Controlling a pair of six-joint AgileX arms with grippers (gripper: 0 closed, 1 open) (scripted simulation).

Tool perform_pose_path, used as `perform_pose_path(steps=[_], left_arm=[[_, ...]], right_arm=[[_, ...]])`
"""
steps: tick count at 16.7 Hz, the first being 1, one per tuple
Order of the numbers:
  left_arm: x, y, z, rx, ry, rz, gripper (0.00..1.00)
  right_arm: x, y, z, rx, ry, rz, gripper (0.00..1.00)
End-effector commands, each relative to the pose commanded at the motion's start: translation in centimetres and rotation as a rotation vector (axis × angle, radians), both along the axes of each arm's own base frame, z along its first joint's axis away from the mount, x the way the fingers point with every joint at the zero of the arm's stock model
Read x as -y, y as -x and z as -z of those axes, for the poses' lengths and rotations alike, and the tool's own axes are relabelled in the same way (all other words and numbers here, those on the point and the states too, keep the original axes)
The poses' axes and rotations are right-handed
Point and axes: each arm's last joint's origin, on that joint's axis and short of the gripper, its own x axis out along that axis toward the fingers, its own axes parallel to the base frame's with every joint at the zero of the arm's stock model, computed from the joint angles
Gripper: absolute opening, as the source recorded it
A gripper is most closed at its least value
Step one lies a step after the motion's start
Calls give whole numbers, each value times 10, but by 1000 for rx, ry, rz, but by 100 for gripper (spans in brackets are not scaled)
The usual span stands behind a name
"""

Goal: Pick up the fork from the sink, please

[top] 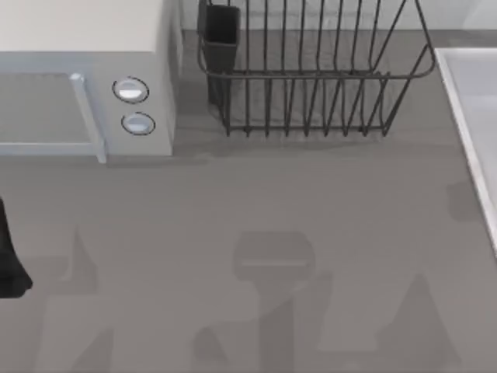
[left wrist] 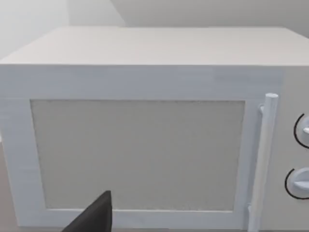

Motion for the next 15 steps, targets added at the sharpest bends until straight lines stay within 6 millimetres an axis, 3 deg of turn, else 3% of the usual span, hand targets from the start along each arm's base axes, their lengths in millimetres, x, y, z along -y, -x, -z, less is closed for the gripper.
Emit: perform_pose_path(steps=[3, 6, 11, 15], left_arm=[[0, 0, 0, 0, 0, 0, 100], [0, 0, 0, 0, 0, 0, 100], [0, 0, 0, 0, 0, 0, 100], [0, 0, 0, 0, 0, 0, 100]], right_arm=[[10, -58, -18, -198, 3, 10, 100], [23, -123, -15, -397, -3, 17, 100], [49, -216, 32, -698, -28, 17, 100], [68, -261, 83, -882, -55, 13, 100]])
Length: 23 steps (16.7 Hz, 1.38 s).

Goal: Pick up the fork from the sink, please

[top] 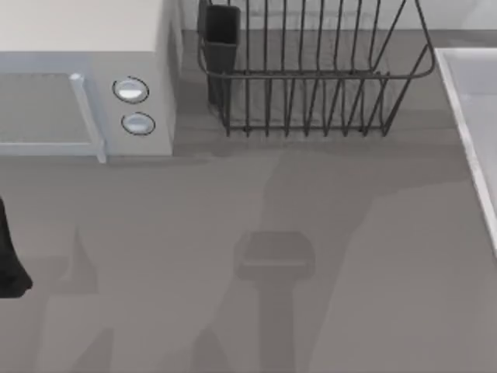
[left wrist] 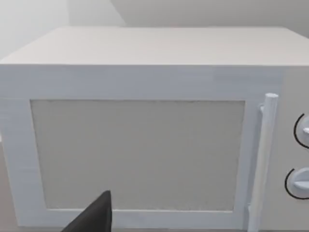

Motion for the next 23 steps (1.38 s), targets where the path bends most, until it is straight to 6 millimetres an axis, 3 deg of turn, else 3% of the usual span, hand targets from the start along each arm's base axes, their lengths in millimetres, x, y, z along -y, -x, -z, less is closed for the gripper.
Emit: perform_pose_path(steps=[5, 13, 16, 19, 23], left_arm=[[0, 0, 0, 0, 0, 0, 100], [0, 0, 0, 0, 0, 0, 100], [0, 0, 0, 0, 0, 0, 100], [0, 0, 0, 0, 0, 0, 100], [0, 0, 0, 0, 0, 0, 100]], right_arm=[[12, -21, 40, -117, -22, 2, 100], [10, -23, 50, -129, -24, -3, 100], [11, -27, 85, -131, -25, -2, 100], [13, -30, 134, -105, -20, 0, 100], [12, -23, 186, -119, -23, 2, 100]])
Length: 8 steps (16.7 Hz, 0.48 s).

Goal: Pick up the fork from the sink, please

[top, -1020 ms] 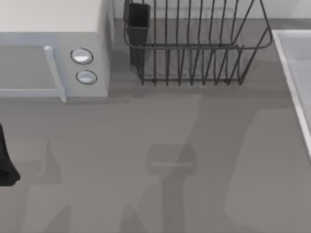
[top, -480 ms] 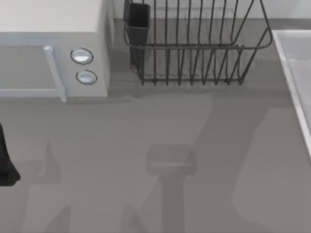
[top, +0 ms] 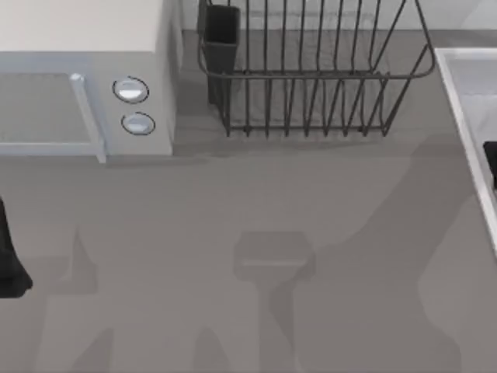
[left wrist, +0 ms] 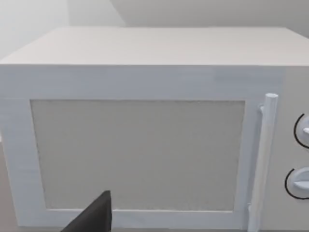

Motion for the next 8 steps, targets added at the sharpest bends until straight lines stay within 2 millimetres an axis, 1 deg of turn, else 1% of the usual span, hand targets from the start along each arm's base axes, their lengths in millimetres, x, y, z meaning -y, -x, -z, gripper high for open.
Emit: perform_pose_path(steps=[1, 4, 8], left_arm=[[0, 0, 0, 0, 0, 0, 100], [0, 0, 0, 0, 0, 0, 100], [0, 0, 0, 0, 0, 0, 100]], right_arm=[[0, 1, 4, -3, -1, 0, 100], [0, 1, 4, -4, -1, 0, 100], [0, 1, 4, -4, -1, 0, 70]])
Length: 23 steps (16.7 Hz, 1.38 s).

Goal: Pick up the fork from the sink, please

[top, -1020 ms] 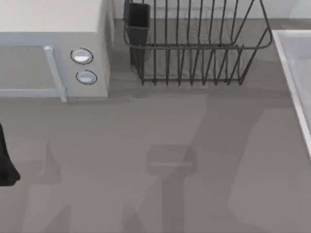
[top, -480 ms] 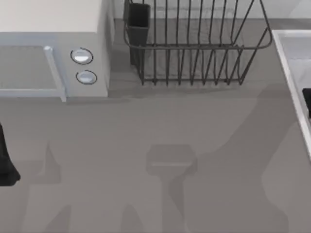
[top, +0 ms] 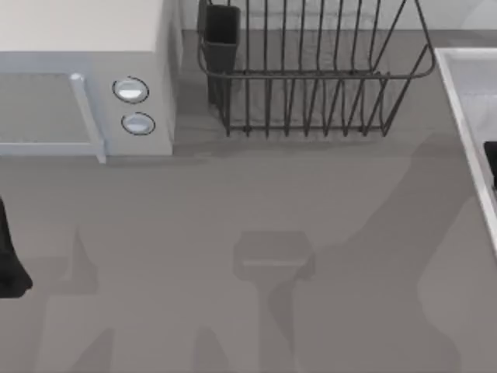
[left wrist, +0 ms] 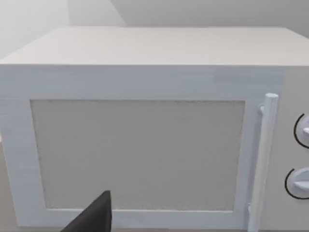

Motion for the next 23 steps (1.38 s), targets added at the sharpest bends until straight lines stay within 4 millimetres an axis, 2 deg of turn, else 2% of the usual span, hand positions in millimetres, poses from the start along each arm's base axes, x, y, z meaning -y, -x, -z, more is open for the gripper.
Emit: perform_pose_path(steps=[9, 17, 18, 20, 23], left_arm=[[0, 0, 0, 0, 0, 0, 100], [0, 0, 0, 0, 0, 0, 100], [0, 0, 0, 0, 0, 0, 100], [0, 0, 0, 0, 0, 0, 100], [0, 0, 0, 0, 0, 0, 100]], right_arm=[[0, 0, 0, 0, 0, 0, 2], [0, 0, 0, 0, 0, 0, 0], [-1, -5, -23, 46, 1, 4, 0], [0, -7, -28, 48, 1, 4, 0], [1, -12, -57, 49, 1, 4, 0]])
